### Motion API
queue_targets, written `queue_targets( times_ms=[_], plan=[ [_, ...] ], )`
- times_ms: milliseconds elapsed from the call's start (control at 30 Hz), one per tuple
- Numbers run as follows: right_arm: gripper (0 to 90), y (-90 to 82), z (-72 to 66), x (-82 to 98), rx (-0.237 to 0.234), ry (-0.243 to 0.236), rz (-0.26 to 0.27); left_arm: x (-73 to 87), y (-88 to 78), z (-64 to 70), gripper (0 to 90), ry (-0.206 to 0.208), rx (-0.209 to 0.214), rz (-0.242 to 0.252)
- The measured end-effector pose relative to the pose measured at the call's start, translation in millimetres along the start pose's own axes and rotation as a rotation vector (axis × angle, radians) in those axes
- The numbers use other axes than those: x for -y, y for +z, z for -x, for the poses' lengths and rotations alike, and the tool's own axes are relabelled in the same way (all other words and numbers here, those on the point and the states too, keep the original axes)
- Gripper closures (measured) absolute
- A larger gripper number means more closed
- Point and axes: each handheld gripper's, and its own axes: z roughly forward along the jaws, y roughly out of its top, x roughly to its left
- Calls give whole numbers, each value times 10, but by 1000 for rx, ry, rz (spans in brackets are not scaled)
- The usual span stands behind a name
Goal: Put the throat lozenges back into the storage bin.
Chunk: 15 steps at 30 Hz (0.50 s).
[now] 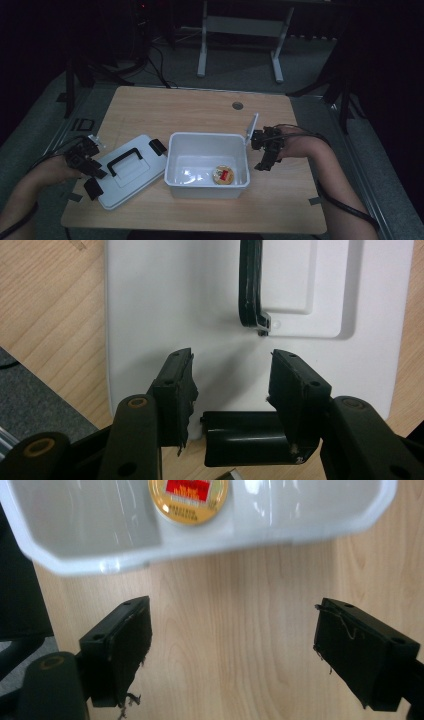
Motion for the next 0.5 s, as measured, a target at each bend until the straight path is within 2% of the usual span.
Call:
queue_targets(
  times_ms=[133, 200, 300, 500],
  plan=[
    [151, 112, -20, 166, -22, 35, 14, -16, 8, 0, 513, 8, 8, 13],
    [151, 204, -43, 240, -34, 40, -6, -33, 16, -5, 513, 14, 16, 20],
    [151, 318, -56, 341, -48, 55, -28, -73, 37, 9, 513, 24, 18, 15],
    [164, 459, -69, 509, -79, 95, -36, -142, 33, 28, 513, 42, 13, -7]
  ],
)
